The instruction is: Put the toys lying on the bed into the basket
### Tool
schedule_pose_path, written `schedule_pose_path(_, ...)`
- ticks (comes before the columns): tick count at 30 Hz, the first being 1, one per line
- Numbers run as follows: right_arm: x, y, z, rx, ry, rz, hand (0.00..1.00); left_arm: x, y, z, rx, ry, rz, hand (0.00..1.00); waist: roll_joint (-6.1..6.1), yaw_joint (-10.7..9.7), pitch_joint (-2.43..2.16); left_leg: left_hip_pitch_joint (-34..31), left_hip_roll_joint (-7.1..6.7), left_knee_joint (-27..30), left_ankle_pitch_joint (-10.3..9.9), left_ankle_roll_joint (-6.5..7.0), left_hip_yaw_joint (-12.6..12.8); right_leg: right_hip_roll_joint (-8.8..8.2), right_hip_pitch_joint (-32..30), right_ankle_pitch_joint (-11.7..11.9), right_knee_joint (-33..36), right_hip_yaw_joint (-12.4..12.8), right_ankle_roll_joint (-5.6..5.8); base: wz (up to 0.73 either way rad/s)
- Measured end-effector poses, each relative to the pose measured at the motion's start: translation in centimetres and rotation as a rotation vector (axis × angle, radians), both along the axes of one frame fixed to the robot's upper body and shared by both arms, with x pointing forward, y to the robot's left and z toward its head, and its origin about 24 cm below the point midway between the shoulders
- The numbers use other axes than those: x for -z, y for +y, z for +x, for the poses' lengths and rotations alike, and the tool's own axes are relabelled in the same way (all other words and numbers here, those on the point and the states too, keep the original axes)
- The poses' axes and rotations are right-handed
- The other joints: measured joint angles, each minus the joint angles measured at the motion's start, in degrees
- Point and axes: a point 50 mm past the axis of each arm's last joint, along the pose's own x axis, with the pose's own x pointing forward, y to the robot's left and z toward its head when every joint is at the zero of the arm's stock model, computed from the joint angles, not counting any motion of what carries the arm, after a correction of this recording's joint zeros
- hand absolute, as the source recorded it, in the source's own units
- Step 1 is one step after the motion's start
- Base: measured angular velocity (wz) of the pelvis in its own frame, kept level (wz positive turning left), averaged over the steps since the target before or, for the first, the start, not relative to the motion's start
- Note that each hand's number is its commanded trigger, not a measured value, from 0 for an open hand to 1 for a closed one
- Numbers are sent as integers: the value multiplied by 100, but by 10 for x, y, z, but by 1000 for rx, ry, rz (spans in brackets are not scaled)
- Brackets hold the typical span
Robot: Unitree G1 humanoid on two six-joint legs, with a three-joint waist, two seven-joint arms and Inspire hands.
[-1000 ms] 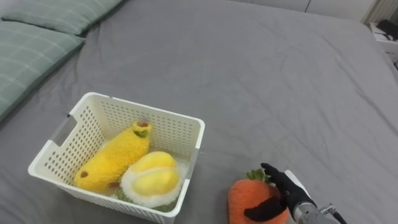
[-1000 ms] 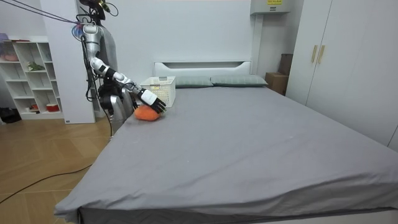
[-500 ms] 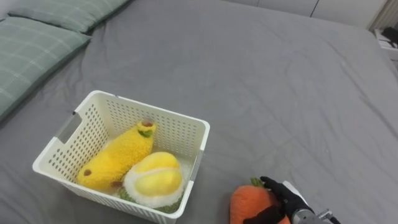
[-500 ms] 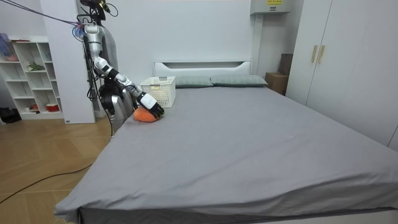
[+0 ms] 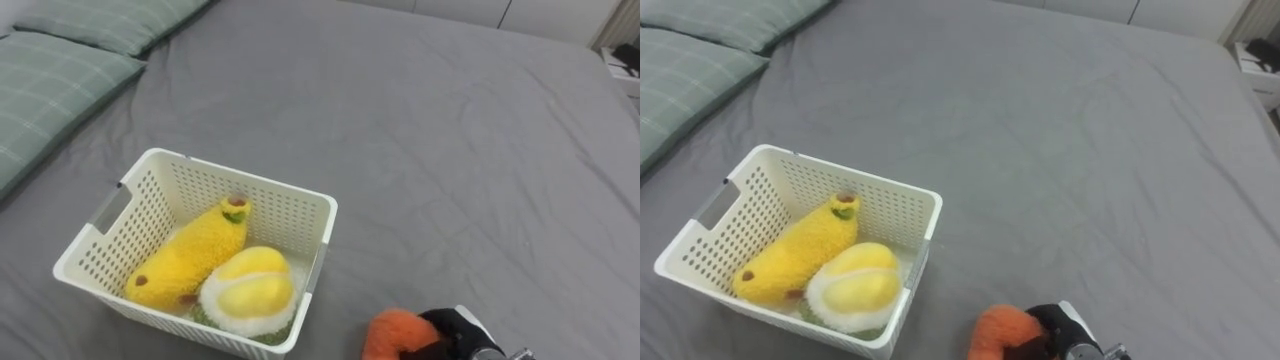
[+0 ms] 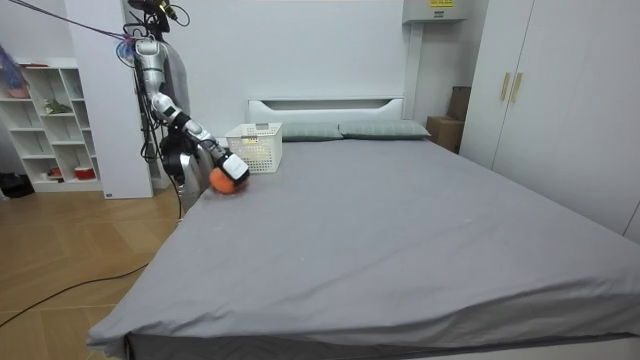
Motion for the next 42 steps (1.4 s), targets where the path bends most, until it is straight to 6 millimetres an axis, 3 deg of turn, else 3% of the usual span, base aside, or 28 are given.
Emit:
schedule_pose_path(6,0,1,-1,-11,5,0,100,0,-1,0,13,2,-2,0,29,9,-10,10,-2,2,1,0,-2,-4,8,-3,2,8,3,0)
schedule_pose_path(15,-10,-1,10,-37,-59,-39,100,0,2,0,1,-4,4,0,-60,11,17,2,-4,-2,1,1,16,-9,-9,-7,11,18,9,0)
schedule_pose_path(19,-37,0,35,-66,-217,-71,100,0,2,1,-2,-4,5,0,-51,-42,17,24,1,-1,1,1,40,-4,-1,-7,14,38,10,0)
schedule_pose_path(23,-56,-3,47,-41,-327,-84,100,0,2,-2,-8,1,4,0,-50,-42,18,53,2,-4,1,2,60,-9,17,-7,16,48,10,0)
schedule_pose_path(28,-94,1,66,-44,-514,-94,100,0,3,-3,-14,1,6,0,-55,-171,13,74,4,-16,1,2,89,-5,16,-7,29,120,10,-3)
schedule_pose_path(35,-127,-5,78,-10,-667,-115,100,0,4,-6,-22,5,9,0,-85,-145,5,112,11,-45,-1,5,154,6,-2,-9,45,209,13,-6)
schedule_pose_path(42,-150,5,83,-39,-759,-73,100,0,5,-7,-24,7,12,0,-114,-116,10,129,17,-99,-1,5,231,14,-29,-9,43,271,14,-5)
